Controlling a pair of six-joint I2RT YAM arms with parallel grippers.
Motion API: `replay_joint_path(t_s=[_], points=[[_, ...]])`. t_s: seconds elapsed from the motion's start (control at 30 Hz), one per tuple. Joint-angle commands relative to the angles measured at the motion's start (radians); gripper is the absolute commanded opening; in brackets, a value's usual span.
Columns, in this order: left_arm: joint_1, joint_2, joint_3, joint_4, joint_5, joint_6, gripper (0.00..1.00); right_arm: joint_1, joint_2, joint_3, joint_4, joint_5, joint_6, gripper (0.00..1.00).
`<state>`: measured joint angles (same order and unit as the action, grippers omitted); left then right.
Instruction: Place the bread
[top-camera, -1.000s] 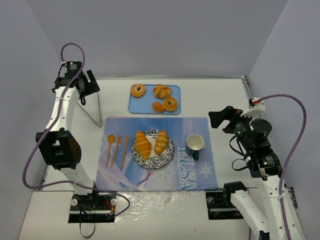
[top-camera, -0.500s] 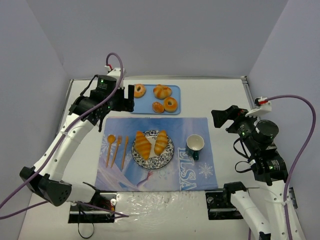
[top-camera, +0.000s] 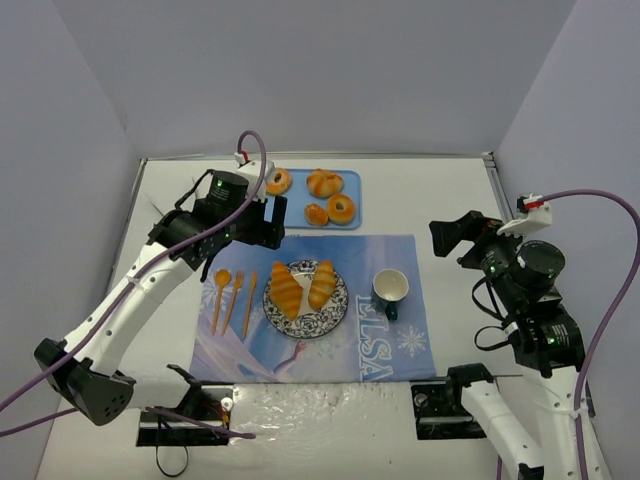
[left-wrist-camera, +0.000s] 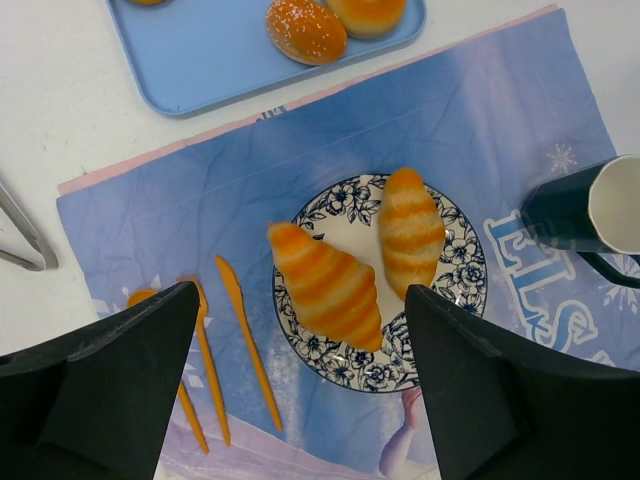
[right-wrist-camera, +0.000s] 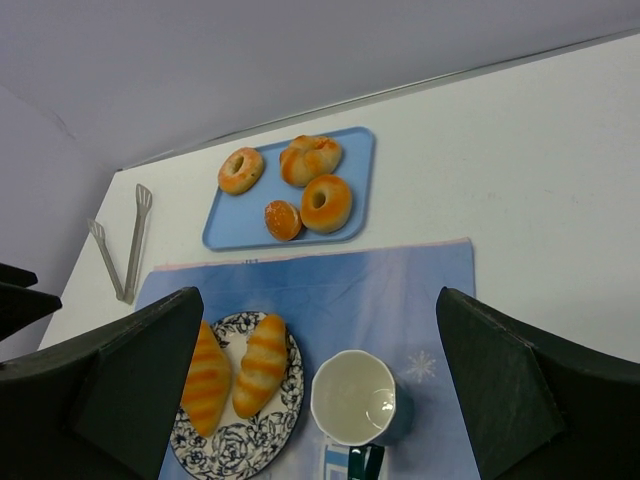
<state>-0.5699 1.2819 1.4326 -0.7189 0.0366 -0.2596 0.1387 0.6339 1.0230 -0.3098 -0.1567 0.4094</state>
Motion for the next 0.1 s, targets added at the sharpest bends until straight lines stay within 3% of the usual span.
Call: replay_joint_path(t_s=[0.0, 0.07], points=[[0.001, -0.056, 0.006, 0.073, 0.026, 0.017, 0.81, -0.001, 0.032, 0.066, 0.023, 0.018, -0.023, 1.00], [0.000, -0.068, -0.007, 0.079, 0.030, 0.014, 0.81, 0.001, 0.040, 0.071, 0.018, 0.024, -0.028, 1.00]])
